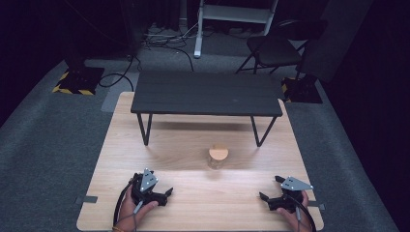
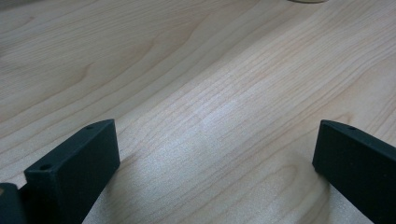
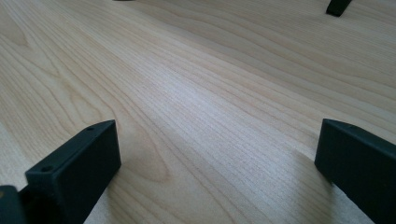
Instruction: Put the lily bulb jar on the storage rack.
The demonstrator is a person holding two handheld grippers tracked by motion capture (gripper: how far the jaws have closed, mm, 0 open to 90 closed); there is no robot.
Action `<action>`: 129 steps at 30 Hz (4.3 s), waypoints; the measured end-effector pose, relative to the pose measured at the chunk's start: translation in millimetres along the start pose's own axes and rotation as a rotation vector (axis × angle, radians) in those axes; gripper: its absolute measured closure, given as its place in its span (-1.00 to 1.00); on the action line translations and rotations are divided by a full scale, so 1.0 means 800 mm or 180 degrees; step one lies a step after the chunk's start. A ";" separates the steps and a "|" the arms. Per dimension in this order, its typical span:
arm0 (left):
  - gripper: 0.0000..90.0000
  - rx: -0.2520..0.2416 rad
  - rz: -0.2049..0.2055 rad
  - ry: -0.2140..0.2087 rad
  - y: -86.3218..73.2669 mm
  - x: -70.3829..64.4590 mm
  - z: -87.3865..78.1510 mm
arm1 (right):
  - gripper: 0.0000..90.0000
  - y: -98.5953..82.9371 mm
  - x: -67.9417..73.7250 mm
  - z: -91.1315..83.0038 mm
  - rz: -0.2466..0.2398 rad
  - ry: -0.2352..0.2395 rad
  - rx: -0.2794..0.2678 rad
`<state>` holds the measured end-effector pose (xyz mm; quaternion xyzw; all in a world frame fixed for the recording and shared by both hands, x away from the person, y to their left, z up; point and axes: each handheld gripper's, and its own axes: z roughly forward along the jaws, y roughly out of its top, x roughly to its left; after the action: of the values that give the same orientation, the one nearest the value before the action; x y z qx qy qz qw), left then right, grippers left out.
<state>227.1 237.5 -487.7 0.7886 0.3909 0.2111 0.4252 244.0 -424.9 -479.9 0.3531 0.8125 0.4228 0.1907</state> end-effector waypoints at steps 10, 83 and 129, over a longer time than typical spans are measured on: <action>-0.99 0.0001 0.0001 -0.0001 0.000 0.000 0.000 | -1.00 0.000 0.000 -0.001 -0.0003 -0.0001 0.0007; -0.99 0.0013 0.0002 0.0015 0.002 0.000 0.001 | -0.46 0.314 0.038 0.060 -0.0412 0.0411 -0.0095; -0.99 0.0011 0.0000 0.0015 0.002 0.000 0.001 | -0.46 0.441 -0.023 0.093 0.0093 -0.0211 -0.0061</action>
<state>228.3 236.7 -486.9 0.7888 0.3923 0.2123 0.4229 447.6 -258.4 -232.2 0.3770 0.7965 0.4213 0.2147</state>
